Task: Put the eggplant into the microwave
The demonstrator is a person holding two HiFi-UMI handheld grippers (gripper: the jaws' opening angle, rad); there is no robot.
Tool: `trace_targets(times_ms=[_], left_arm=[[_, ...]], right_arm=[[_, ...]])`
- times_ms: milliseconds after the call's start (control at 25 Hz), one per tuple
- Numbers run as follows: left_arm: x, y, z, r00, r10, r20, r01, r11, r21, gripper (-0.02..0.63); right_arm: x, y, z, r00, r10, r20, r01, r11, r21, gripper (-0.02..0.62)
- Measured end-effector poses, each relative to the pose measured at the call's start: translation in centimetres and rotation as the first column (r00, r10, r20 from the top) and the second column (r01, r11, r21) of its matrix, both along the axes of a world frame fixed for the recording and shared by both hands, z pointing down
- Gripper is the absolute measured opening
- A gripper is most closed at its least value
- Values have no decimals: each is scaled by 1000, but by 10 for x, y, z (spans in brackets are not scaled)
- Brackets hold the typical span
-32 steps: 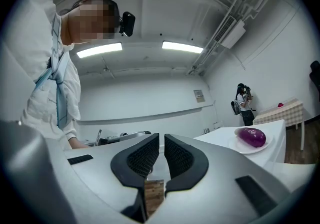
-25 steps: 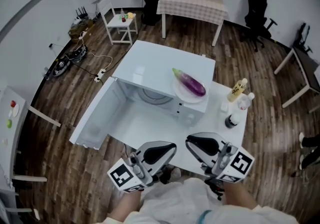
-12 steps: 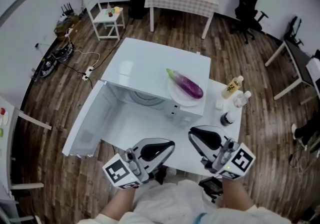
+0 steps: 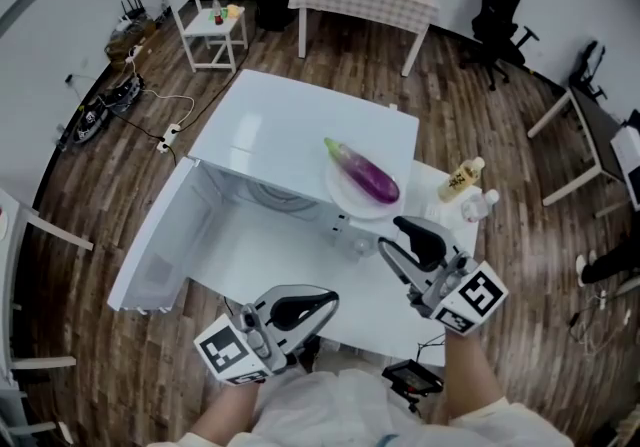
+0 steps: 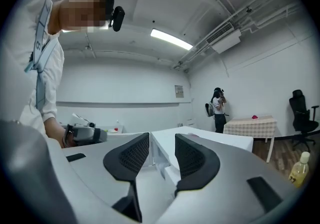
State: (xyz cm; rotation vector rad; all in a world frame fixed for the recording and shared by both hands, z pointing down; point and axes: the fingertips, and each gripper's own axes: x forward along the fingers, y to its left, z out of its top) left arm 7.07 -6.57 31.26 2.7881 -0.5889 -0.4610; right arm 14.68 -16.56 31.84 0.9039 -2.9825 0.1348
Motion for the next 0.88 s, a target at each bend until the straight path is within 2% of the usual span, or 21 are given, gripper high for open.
trace_targets(times_ms=[200, 400, 880], left_arm=[[-2, 2, 6, 1000, -17, 13, 17, 1000, -18, 2], [-4, 3, 11, 999, -21, 31, 22, 999, -32, 2], [-7, 2, 18, 997, -43, 69, 46, 998, -40, 2]], right_arm=[[13, -30, 8, 998, 51, -37, -51, 999, 15, 178], [19, -53, 16, 995, 84, -52, -83, 996, 20, 226], [15, -86, 47, 993, 41, -111, -40, 999, 7, 239]])
